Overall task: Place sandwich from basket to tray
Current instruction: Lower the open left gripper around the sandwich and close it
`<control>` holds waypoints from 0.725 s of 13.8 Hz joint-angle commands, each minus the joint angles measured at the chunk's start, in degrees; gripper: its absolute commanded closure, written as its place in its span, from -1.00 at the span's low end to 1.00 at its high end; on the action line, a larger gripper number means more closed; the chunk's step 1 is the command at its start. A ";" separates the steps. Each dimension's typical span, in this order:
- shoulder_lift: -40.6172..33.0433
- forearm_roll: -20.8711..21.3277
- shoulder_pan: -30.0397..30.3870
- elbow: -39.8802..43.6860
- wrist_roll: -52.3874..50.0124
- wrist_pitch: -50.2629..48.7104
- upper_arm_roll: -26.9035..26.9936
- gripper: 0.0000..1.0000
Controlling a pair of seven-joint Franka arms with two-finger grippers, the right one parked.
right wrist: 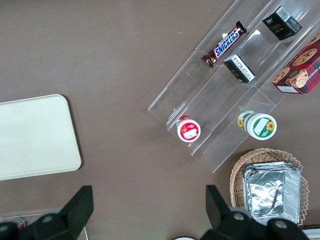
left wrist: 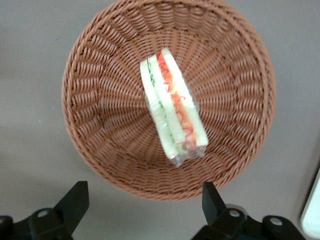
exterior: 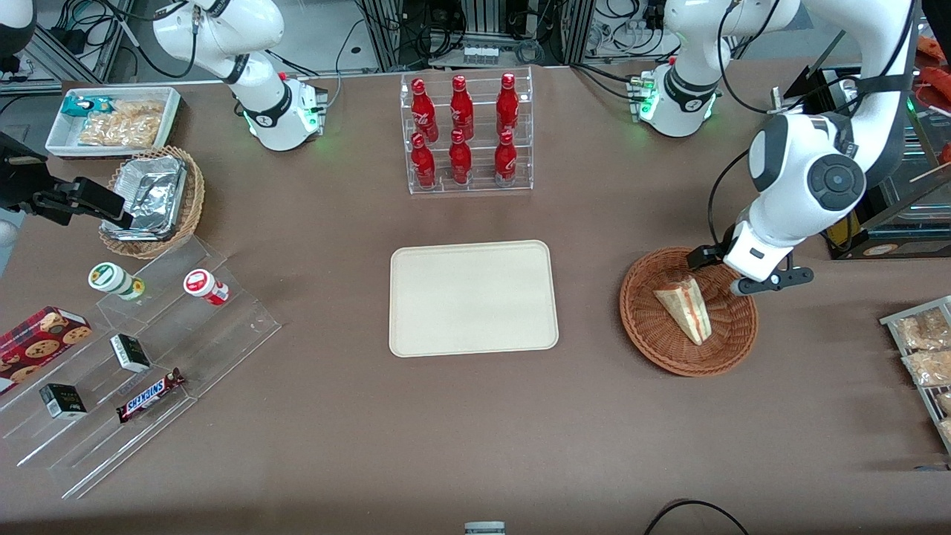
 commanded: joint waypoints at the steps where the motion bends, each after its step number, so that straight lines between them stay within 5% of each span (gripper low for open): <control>1: -0.96 0.62 -1.76 -3.92 -9.13 5.59 0.07 -1.00; 10: 3.69 -0.08 -2.47 -4.90 -26.82 16.06 0.07 -1.00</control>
